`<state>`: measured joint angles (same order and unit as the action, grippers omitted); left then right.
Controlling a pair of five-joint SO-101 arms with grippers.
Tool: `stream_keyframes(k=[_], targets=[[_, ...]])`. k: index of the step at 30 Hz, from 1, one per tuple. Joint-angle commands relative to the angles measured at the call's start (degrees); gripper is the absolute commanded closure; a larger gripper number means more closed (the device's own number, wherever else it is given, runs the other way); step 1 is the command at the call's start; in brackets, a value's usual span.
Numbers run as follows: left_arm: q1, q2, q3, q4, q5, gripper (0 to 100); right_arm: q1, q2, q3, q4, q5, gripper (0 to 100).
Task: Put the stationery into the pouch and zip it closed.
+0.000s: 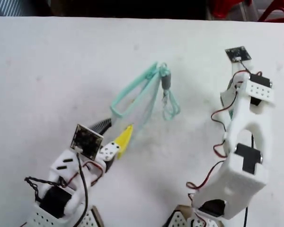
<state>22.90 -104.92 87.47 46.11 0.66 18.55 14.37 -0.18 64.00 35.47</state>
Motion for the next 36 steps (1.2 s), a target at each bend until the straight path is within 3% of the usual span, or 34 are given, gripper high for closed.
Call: stream_keyframes(k=[1,8,19,23,32,36], targets=[[0.5,0.5,-0.2,-0.8,-0.4,82,-0.8,-9.6,0.7,1.7,-0.4,98.1],[0.4,0.5,-0.2,-0.8,-0.4,82,-4.2,-26.2,12.6,1.4,-0.4,98.1],[0.4,0.5,-0.2,-1.0,-0.5,82,-18.9,-57.0,26.6,1.8,-0.5,98.1],[0.4,0.5,-0.2,-1.0,-0.5,82,-19.9,-61.6,27.2,2.6,-4.8,98.1],[0.4,0.5,-0.3,-1.1,-0.6,82,-20.4,-65.6,27.0,3.1,-5.5,98.1],[0.4,0.5,-0.3,-1.1,-0.5,82,-24.0,-69.5,27.1,3.4,-5.5,98.1]])
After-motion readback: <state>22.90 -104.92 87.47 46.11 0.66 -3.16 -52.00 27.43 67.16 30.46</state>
